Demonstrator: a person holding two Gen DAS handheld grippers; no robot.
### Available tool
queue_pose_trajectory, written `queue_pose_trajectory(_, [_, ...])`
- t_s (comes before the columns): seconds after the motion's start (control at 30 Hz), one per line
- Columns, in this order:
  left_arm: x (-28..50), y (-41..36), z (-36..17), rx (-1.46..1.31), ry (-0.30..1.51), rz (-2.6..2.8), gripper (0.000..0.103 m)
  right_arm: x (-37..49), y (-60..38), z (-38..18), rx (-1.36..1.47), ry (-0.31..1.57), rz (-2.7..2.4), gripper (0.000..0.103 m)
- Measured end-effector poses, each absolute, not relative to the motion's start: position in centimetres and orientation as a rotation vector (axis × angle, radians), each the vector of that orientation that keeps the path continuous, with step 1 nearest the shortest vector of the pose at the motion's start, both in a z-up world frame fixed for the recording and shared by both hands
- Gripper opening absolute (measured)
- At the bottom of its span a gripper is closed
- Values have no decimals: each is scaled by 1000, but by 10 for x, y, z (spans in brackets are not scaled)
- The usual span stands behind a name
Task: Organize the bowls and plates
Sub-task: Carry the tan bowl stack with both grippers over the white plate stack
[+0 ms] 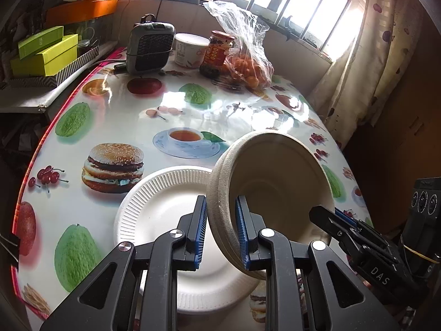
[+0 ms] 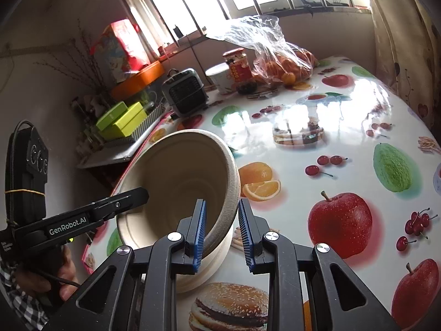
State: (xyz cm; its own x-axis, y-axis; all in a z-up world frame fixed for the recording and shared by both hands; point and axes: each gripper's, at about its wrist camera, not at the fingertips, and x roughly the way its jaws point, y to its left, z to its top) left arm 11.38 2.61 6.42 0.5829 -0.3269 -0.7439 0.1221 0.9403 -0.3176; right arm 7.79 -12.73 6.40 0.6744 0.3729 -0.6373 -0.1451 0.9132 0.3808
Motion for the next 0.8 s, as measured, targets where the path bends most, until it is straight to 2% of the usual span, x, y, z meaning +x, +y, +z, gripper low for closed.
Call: queue_pose_trajectory(0.8, [109,77,52,-294,929,-162,22,102,-75,57,248,843,388,23])
